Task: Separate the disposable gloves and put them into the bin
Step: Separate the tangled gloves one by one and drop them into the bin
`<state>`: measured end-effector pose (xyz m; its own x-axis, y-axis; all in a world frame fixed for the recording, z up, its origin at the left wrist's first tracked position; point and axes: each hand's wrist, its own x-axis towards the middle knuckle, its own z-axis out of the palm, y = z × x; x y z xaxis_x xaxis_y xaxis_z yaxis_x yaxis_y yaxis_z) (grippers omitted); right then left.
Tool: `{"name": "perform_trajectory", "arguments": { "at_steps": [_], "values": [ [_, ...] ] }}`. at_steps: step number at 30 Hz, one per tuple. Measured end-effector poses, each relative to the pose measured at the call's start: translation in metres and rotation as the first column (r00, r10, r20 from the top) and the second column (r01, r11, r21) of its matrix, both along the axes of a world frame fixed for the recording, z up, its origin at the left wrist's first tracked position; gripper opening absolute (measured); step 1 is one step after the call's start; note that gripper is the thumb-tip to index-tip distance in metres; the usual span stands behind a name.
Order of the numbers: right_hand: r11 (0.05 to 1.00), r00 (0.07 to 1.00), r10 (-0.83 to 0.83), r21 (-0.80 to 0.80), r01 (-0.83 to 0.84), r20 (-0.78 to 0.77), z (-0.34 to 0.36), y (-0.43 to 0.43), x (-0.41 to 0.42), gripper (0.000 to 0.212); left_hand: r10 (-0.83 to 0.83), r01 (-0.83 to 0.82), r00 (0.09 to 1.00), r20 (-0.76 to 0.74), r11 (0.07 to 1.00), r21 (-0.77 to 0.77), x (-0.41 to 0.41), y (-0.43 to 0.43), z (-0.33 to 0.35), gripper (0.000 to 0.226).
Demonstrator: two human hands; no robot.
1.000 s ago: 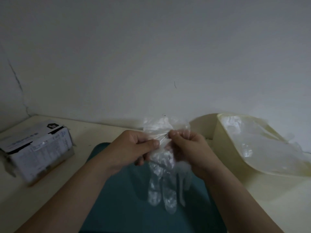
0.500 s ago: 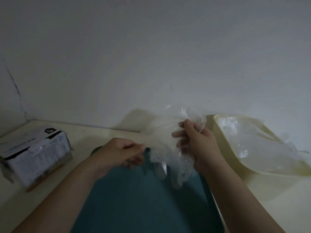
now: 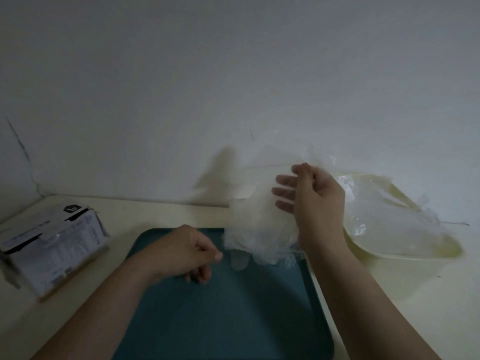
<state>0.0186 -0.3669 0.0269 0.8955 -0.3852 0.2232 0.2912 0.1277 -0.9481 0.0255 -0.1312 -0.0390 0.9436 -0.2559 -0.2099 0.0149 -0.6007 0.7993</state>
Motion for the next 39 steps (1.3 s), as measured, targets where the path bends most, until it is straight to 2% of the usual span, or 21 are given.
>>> {"name": "perform_trajectory", "arguments": {
  "at_steps": [1, 3, 4, 5, 7, 9, 11, 13, 16, 18, 19, 22, 24, 26, 28, 31, 33, 35, 38, 39],
  "values": [
    [0.997, 0.999, -0.016, -0.073, 0.018, 0.028, 0.002, -0.002, -0.001, 0.023, 0.091, -0.091, 0.987, 0.134, 0.996, -0.007, 0.005, -0.002, -0.003, 0.017],
    [0.959, 0.997, -0.024, -0.279, 0.045, 0.077, 0.006, -0.006, -0.004, 0.022, 0.242, -0.238, 0.86, 0.45, 0.969, -0.066, 0.017, -0.014, -0.007, 0.012],
    [0.928, 0.996, -0.023, -0.368, 0.053, 0.085, 0.007, -0.007, -0.004, 0.022, 0.219, -0.233, 0.808, 0.546, 0.971, -0.045, 0.022, -0.023, -0.008, 0.01],
    [0.902, 0.996, -0.024, -0.428, 0.06, 0.089, 0.008, -0.008, -0.003, 0.022, 0.152, -0.188, 0.795, 0.587, 0.982, -0.001, 0.03, -0.032, -0.011, 0.01],
    [0.878, 0.994, -0.033, -0.473, 0.076, 0.1, 0.009, -0.011, -0.002, 0.022, -0.027, -0.056, 0.833, 0.553, 0.989, 0.133, 0.046, -0.052, -0.018, 0.026],
    [0.871, 0.992, -0.032, -0.484, 0.087, 0.121, 0.009, -0.013, -0.002, 0.023, -0.14, 0.014, 0.876, 0.462, 0.964, 0.266, 0.058, -0.065, -0.028, 0.039],
    [0.874, 0.992, -0.028, -0.478, 0.086, 0.126, 0.009, -0.014, 0.0, 0.023, -0.191, 0.013, 0.896, 0.401, 0.914, 0.406, 0.063, -0.071, -0.033, 0.029],
    [0.87, 0.994, -0.014, -0.488, 0.067, 0.111, 0.007, -0.015, 0.002, 0.022, -0.198, 0.006, 0.886, 0.418, 0.909, 0.417, 0.061, -0.072, -0.033, 0.019],
    [0.847, 0.998, 0.041, -0.532, -0.008, 0.05, 0.005, -0.012, 0.005, 0.023, -0.188, -0.036, 0.869, 0.458, 0.899, 0.437, 0.055, -0.062, -0.026, 0.024],
    [0.817, 0.997, 0.076, -0.575, -0.053, 0.017, 0.003, -0.011, 0.007, 0.024, -0.117, -0.073, 0.878, 0.464, 0.926, 0.371, 0.055, -0.053, -0.019, 0.015],
    [0.807, 0.996, 0.086, -0.587, -0.066, 0.006, 0.004, -0.012, 0.007, 0.024, -0.063, -0.097, 0.881, 0.469, 0.946, 0.309, 0.054, -0.048, -0.012, 0.019],
    [0.771, 0.985, 0.169, -0.619, -0.147, -0.024, 0.011, -0.02, 0.005, 0.022, 0.156, -0.197, 0.841, 0.518, 0.98, 0.025, 0.051, -0.036, 0.013, 0.018],
    [0.692, 0.924, 0.364, -0.628, -0.355, -0.121, 0.015, -0.028, 0.002, 0.025, 0.284, -0.23, 0.809, 0.514, 0.959, -0.168, 0.044, -0.026, 0.034, 0.02],
    [0.525, 0.757, 0.612, -0.598, -0.605, -0.229, 0.016, -0.035, -0.005, 0.028, 0.377, -0.252, 0.82, 0.43, 0.913, -0.32, 0.036, -0.018, 0.054, 0.018],
    [0.349, 0.626, 0.719, -0.622, -0.701, -0.301, 0.019, -0.035, -0.01, 0.03, 0.377, -0.232, 0.854, 0.359, 0.893, -0.387, 0.026, -0.005, 0.073, 0.026],
    [0.23, 0.568, 0.748, -0.668, -0.708, -0.345, 0.021, -0.031, -0.014, 0.03, 0.244, -0.122, 0.858, 0.451, 0.952, -0.282, 0.013, 0.01, 0.089, 0.033],
    [0.174, 0.566, 0.737, -0.706, -0.687, -0.369, 0.025, -0.024, -0.02, 0.023, 0.18, -0.121, 0.808, 0.561, 0.983, -0.142, 0.005, 0.018, 0.096, 0.034],
    [0.144, 0.588, 0.723, -0.753, -0.642, -0.363, 0.025, -0.015, -0.03, 0.025, 0.136, -0.135, 0.753, 0.644, 0.989, -0.051, 0.001, 0.022, 0.101, 0.034],
    [0.103, 0.621, 0.691, -0.8, -0.591, -0.37, 0.025, 0.003, -0.044, 0.023, 0.102, -0.167, 0.712, 0.694, 0.986, 0.026, -0.005, 0.028, 0.109, 0.015],
    [0.115, 0.636, 0.684, -0.808, -0.578, -0.357, 0.025, 0.007, -0.047, 0.019, 0.093, -0.173, 0.712, 0.696, 0.984, 0.046, -0.007, 0.029, 0.112, 0.012]
  ]
}}
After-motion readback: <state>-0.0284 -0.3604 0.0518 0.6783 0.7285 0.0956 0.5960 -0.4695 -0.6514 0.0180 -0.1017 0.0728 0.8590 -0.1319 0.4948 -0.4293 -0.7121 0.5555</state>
